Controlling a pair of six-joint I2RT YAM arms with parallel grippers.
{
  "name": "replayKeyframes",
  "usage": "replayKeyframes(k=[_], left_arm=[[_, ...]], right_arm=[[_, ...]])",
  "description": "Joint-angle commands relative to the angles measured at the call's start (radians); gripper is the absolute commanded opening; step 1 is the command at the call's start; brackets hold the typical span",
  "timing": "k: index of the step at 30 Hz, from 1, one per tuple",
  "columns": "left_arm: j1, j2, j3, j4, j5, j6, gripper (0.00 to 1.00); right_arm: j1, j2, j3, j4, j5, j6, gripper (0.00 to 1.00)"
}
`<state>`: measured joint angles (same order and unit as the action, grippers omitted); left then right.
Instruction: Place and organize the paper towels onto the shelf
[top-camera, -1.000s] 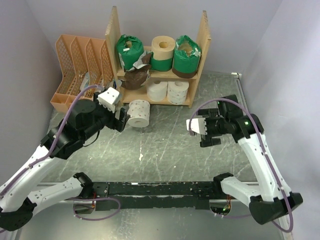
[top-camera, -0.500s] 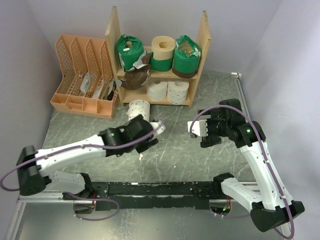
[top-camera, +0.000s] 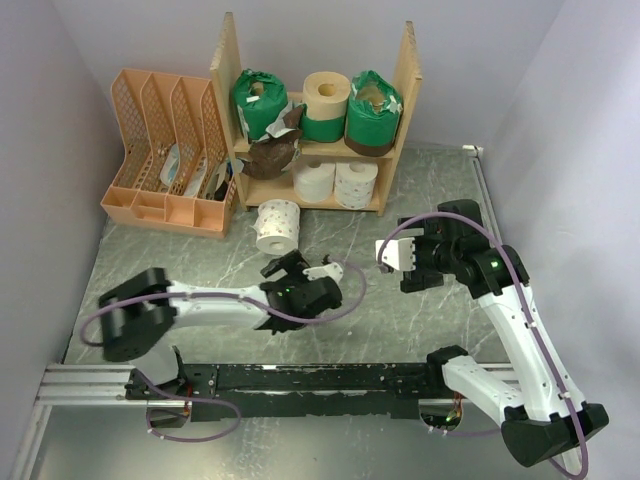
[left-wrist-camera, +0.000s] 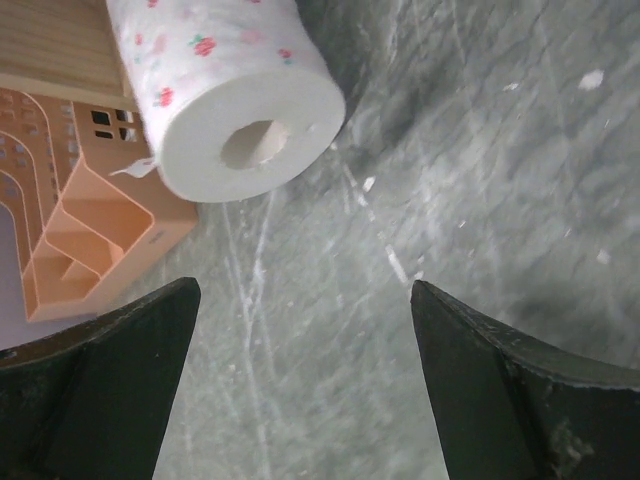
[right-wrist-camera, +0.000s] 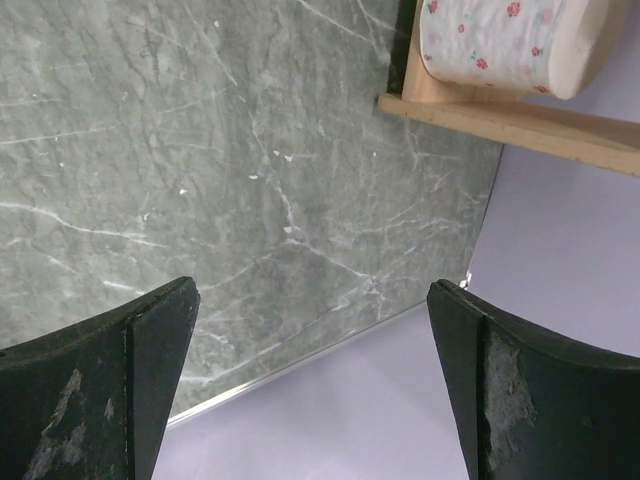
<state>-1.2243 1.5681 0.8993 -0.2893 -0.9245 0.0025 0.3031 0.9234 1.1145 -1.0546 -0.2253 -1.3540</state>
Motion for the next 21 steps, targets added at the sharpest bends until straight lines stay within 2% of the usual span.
replayKeyframes(k=[1, 7, 14, 21], left_arm=[[-0.043, 0.195, 0.064, 0.153, -0.216, -0.198, 0.99], [-0.058, 0.348, 0.099, 0.260, -0.250, -0.331, 0.99], [-0.041, 0.387, 0.036, 0.546, -0.214, -0.136, 0.98], [0.077, 0.348, -0.028, 0.697, -0.139, -0.099, 0.98]], right_arm=[[-0.001, -0.004, -0.005, 0.036, 0.018, 0.013, 1.00], [0.000, 0.026, 0.037, 0.008, 0.017, 0.028, 1.00], [-0.001, 0.024, 0.043, -0.002, 0.036, 0.031, 1.00], [0.000, 0.032, 0.060, -0.011, 0.040, 0.054, 1.00]])
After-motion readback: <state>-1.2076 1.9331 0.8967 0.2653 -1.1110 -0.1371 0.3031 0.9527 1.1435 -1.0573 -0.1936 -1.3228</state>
